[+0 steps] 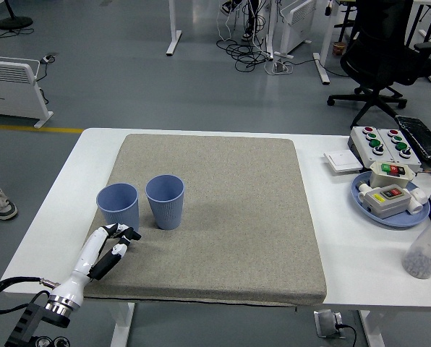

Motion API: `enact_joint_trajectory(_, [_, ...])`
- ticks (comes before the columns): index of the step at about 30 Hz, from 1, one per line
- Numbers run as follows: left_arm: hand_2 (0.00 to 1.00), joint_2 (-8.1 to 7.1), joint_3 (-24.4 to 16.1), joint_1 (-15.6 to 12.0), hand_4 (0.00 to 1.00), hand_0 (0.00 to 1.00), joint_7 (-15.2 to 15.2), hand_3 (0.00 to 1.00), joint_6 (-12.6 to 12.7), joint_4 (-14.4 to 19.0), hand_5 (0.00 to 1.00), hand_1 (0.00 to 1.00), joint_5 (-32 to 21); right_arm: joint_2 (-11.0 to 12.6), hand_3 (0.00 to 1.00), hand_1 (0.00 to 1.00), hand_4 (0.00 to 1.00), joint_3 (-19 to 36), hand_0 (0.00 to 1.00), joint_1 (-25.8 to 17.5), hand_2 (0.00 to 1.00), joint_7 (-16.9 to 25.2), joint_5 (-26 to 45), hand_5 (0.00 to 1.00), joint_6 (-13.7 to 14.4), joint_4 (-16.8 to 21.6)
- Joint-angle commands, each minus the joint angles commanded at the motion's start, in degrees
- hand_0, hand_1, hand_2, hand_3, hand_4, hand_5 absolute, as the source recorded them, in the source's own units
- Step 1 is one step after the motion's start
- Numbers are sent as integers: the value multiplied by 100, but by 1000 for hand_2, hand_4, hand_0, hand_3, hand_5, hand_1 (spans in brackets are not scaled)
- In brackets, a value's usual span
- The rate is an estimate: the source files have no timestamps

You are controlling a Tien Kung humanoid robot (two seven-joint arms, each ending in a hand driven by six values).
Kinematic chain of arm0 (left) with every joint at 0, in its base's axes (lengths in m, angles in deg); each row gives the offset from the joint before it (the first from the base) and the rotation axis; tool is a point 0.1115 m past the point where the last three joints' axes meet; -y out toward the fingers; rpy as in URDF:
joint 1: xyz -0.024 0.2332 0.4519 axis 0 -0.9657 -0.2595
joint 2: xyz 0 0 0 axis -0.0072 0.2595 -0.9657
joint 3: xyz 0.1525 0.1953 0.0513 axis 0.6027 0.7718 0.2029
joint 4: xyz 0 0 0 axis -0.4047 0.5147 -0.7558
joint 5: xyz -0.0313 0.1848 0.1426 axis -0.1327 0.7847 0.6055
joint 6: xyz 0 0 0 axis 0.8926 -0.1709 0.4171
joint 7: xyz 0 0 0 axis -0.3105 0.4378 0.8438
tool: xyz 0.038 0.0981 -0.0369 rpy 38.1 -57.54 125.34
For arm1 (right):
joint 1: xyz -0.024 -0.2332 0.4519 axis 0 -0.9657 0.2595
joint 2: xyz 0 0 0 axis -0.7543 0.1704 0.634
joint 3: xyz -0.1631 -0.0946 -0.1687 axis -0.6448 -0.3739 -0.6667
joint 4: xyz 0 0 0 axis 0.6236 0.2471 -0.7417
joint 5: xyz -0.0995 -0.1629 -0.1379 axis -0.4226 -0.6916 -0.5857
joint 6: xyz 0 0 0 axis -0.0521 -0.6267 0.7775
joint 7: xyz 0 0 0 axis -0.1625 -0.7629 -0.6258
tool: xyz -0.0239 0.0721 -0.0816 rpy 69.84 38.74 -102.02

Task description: Push cup pick cup insert cup

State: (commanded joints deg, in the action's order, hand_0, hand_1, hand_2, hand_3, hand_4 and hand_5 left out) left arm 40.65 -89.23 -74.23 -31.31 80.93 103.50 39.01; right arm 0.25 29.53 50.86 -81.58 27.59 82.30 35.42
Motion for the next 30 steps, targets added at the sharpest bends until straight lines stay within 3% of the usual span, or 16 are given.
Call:
enact_joint_trajectory(16, [558, 89, 312, 719, 574, 636, -59, 511, -33, -702, 998, 614, -134, -2, 605, 670, 175, 16, 732, -20, 711, -13, -31, 394, -15, 3])
enact_joint_trajectory(25, [557, 287, 463, 1100, 573, 636, -104, 512, -36, -1341, 998, 614, -272, -4, 605, 670, 174, 73, 731, -49, 711, -46, -119, 394, -29, 4])
enact_joint_trajectory(30, [555, 317, 512, 1221, 570, 635, -131, 511, -40, -1510, 998, 614, -298, -6, 605, 670, 174, 99, 731, -66, 711, -60, -160, 394, -34, 4])
